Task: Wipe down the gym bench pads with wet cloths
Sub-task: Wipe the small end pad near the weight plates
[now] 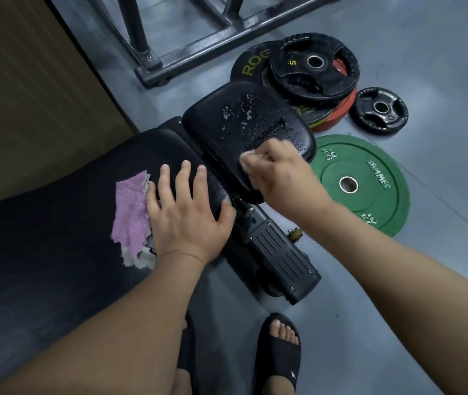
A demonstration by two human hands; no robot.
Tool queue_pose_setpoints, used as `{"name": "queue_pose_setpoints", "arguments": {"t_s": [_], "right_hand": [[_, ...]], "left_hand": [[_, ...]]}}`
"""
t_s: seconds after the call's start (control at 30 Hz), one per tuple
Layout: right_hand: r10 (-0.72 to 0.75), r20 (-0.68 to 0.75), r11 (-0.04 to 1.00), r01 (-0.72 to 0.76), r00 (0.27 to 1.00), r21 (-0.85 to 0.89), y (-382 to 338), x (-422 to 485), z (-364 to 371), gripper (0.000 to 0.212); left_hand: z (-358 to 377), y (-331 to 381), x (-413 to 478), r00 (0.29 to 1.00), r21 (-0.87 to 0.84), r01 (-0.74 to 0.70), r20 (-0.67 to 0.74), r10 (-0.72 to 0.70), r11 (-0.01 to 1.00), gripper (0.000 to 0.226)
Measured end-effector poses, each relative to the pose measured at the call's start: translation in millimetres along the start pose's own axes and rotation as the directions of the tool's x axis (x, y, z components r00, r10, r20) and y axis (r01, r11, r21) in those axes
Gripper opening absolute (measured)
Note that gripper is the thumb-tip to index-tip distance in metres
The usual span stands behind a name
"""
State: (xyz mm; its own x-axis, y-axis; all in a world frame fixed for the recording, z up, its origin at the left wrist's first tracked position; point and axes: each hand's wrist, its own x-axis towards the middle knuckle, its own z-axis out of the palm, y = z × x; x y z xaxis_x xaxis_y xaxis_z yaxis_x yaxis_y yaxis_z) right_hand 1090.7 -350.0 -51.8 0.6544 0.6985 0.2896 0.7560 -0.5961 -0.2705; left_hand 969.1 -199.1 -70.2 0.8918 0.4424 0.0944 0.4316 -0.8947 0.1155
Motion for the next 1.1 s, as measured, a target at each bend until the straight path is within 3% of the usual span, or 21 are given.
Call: {"name": "queue_pose_setpoints", "arguments": {"t_s": [0.17, 0.37, 0.5, 0.57, 0.73, 0.97, 1.1], "right_hand": [[0.295, -0.15, 0.947, -0.31, 0.944, -0.085, 42, 29, -4, 0.02], [0.065, -0.1, 0.997, -0.068, 0.993, -0.031, 21, -18, -7, 0.019], [0.352, -0.155, 0.933, -0.359, 0.923, -0.018, 64, 21, -8, 0.026], [0.424, -0.152, 0.903, -0.429, 0.893, -0.003, 57, 27, -3, 0.023], [0.324, -0.198, 0.946, -0.324, 0.925, 0.033, 22, -16, 3, 0.023], [0.309, -0.129, 0.95, -0.312, 0.942, -0.006, 63, 75, 11, 0.025], [0.282, -0.113, 0.958, -0.285, 0.953, -0.012, 57, 54, 1, 0.024]], "left_hand": [[0, 0, 0, 1.0, -0.003, 0.0, 0.007, 0.0, 1.0, 0.074], [0, 0, 0, 1.0, -0.004, -0.006, 0.009, 0.006, 1.0, 0.074], [-1, 0, -1, 1.0, -0.009, -0.004, 0.008, 0.004, 1.0, 0.075], [-2, 0, 0, 1.0, -0.01, -0.003, 0.01, 0.003, 1.0, 0.075], [-2, 0, 1, 1.0, -0.001, -0.007, 0.016, 0.007, 1.0, 0.075], [-1, 0, 1, 1.0, 0.011, -0.002, 0.024, 0.002, 1.0, 0.076], [-1, 0, 2, 1.0, 0.012, -0.004, 0.025, 0.004, 1.0, 0.076]]}}
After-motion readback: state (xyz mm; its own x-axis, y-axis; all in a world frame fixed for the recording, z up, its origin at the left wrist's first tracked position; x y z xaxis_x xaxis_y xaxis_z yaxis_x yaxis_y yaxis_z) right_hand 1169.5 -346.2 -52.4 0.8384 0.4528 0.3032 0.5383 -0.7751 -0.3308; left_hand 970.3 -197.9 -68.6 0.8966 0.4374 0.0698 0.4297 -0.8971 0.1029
